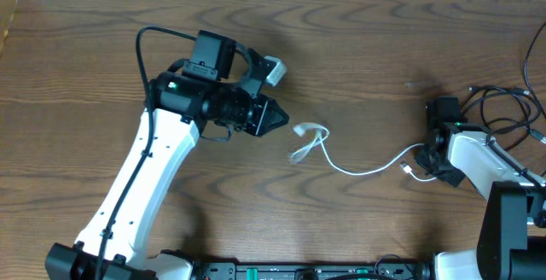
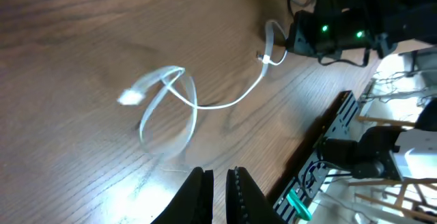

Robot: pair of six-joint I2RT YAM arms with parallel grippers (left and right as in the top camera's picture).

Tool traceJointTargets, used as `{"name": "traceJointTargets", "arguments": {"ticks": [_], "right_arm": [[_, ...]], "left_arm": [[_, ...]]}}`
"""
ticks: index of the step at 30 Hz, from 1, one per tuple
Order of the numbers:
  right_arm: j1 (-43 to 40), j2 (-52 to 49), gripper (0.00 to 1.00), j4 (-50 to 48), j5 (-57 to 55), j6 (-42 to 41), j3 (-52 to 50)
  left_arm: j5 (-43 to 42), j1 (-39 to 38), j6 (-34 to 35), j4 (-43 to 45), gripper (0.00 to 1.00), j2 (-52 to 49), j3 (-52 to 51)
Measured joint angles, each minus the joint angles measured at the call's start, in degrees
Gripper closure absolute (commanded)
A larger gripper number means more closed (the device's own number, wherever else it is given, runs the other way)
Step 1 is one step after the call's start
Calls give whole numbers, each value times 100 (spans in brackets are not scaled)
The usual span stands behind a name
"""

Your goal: Untangle cables

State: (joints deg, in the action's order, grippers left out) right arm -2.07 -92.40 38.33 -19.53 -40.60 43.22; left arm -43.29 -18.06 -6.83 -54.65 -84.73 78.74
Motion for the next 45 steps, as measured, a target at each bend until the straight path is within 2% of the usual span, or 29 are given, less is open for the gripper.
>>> {"name": "traceJointTargets", "arguments": {"ticks": [10, 13, 15, 26, 31, 35, 37, 45], "right_arm": [[0, 0, 99, -2, 0, 0, 0], [0, 0, 99, -2, 0, 0, 0], [0, 0, 99, -2, 2, 0, 0], [-11, 2, 99, -90, 55, 7, 0], [-13, 13, 99, -190, 131, 7, 0], [-13, 22, 99, -219, 179, 7, 2], [-17, 22, 99, -221, 190, 7, 2], [-17, 22, 99, -221, 205, 7, 7]], "left_arm": [[-203, 680, -72, -24, 86, 0, 0], [24, 713, -79, -90, 76, 0, 0], [197, 708, -83, -166, 73, 0, 0], [614, 704, -76, -197, 70, -260, -2], [643, 704, -70, -129, 46, -555, -52], [658, 684, -70, 216, 36, -776, -52], [660, 647, -46, 466, 33, -894, -52], [713, 223, -50, 1305, 32, -1429, -52]]}}
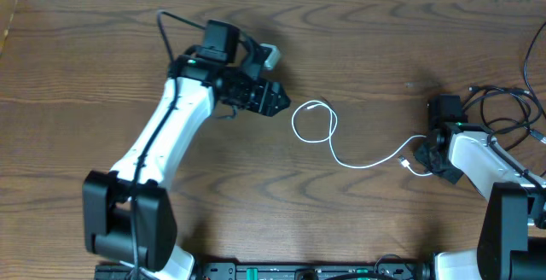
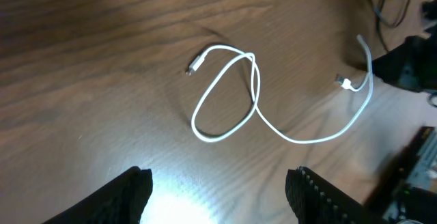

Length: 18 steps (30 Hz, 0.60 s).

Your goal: Untangle cables

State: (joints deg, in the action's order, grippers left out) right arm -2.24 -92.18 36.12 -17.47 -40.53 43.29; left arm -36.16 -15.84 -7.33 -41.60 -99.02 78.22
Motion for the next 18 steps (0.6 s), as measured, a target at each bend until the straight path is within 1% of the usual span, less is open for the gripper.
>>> {"name": "traceJointTargets", "arguments": {"ticks": [10, 18], "right_arm": [[0, 0, 99, 0, 9, 0, 2], [0, 0, 99, 2, 11, 0, 4]], "left_arm": [[1113, -815, 2, 608, 32, -684, 0], [1631, -1211, 2, 1036, 32, -1198, 0]]}}
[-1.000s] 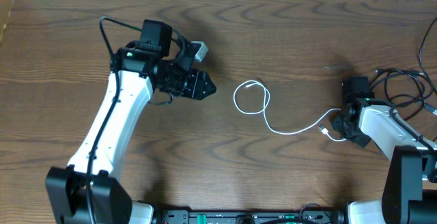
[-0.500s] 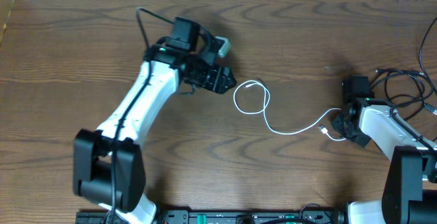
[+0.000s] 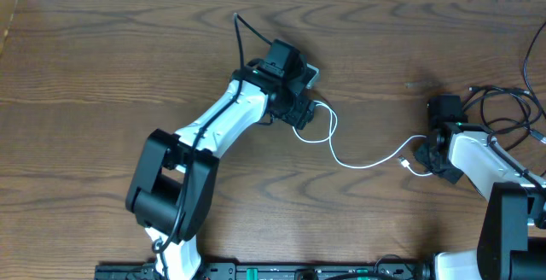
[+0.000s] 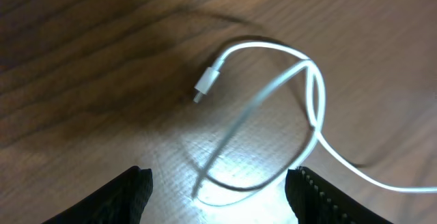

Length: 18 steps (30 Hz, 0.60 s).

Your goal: Untangle cables

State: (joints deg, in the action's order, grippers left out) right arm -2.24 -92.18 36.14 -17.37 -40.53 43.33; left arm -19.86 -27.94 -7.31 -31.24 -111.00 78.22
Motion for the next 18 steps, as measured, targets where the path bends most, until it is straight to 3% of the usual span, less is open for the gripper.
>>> {"name": "traceJointTargets", "arguments": {"ticks": [2, 3, 5, 7, 12, 14, 15, 18], "right_arm": [[0, 0, 99, 0, 0, 0, 0], [0, 0, 99, 0, 0, 0, 0], [0, 0, 99, 0, 0, 0, 0], [0, 0, 99, 0, 0, 0, 0], [0, 0, 98, 0, 2, 0, 0], [0, 0, 93, -17, 20, 24, 0], [0, 7, 89, -70, 76, 92, 2], [-7, 50, 62, -470, 673, 682, 20]], "left_arm": [[138, -39, -2, 76, 34, -90, 0], [203, -55, -2, 107, 43, -125, 0], [284, -68, -26, 131, 64, -188, 0], [345, -74, 57, 146, 93, -223, 0], [166, -72, 315, 149, 93, -227, 0], [-136, -72, 446, 149, 93, -212, 0], [-323, -72, 511, 146, 93, -197, 0], [-1091, -72, 640, 151, 92, -61, 0]]}}
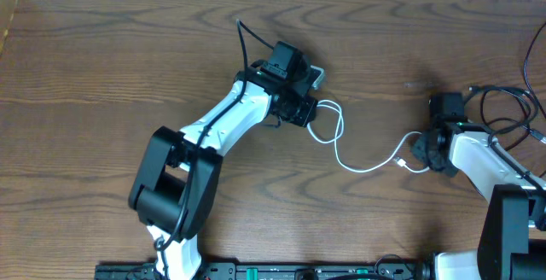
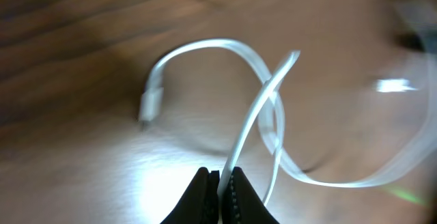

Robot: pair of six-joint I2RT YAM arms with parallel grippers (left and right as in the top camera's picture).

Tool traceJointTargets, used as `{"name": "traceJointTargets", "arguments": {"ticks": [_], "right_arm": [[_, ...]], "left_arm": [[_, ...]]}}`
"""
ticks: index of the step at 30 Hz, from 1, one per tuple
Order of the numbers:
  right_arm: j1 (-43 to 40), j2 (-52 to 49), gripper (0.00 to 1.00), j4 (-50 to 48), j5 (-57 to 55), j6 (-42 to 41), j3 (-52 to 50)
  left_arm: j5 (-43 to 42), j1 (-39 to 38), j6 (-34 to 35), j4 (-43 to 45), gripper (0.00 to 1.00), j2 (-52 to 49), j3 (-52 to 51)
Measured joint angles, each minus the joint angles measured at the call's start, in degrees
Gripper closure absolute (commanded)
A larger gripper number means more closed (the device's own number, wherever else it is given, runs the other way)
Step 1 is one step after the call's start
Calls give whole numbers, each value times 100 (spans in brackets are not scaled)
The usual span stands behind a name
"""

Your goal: Untangle cables

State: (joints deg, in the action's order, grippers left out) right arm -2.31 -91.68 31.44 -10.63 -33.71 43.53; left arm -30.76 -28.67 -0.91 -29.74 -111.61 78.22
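Note:
A thin white cable (image 1: 367, 167) lies on the wooden table, curled into a loop (image 1: 328, 122) at its left end. My left gripper (image 1: 309, 113) sits at that loop. In the left wrist view the left gripper (image 2: 222, 177) is shut on one strand of the white cable (image 2: 205, 44), lifted off the wood; the plug (image 2: 149, 104) lies free beyond. The cable's other end reaches my right gripper (image 1: 424, 148); its jaws are too small to read.
A bundle of black cables (image 1: 503, 109) trails off the right edge behind the right arm. A black rail (image 1: 299, 271) runs along the table's front edge. The table's back edge runs across the top.
My left gripper was open over the loop and is now shut on one strand of it. The loop has shifted slightly right, and the cable's right end has bent up towards the right gripper.
At first my left gripper was shut and hovering left of a crumpled loop. Then it stood open farther back, with the loop lying round and flat. Then it was low over the loop, still open. Now it grips a strand.

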Motion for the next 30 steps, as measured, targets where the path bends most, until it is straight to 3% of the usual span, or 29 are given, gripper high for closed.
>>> {"name": "traceJointTargets", "arguments": {"ticks": [2, 5, 11, 19, 30], "right_arm": [[-9, -11, 43, -153, 686, 603, 46], [-9, -13, 27, -116, 1611, 1351, 151], [-7, -133, 12, 350, 3432, 2376, 411], [-7, -144, 12, 678, 4538, 2837, 660], [-7, -144, 15, 721, 4358, 2863, 660]], "left_arm": [[-560, 0, 66, -2, 92, 190, -2], [-1139, -2, 109, 17, 92, 514, -2], [-1703, -4, 114, 39, 92, 1056, -2], [-1209, -96, 116, -341, 92, 1078, -2], [-238, -841, 262, -487, 92, 1078, -2]]}}
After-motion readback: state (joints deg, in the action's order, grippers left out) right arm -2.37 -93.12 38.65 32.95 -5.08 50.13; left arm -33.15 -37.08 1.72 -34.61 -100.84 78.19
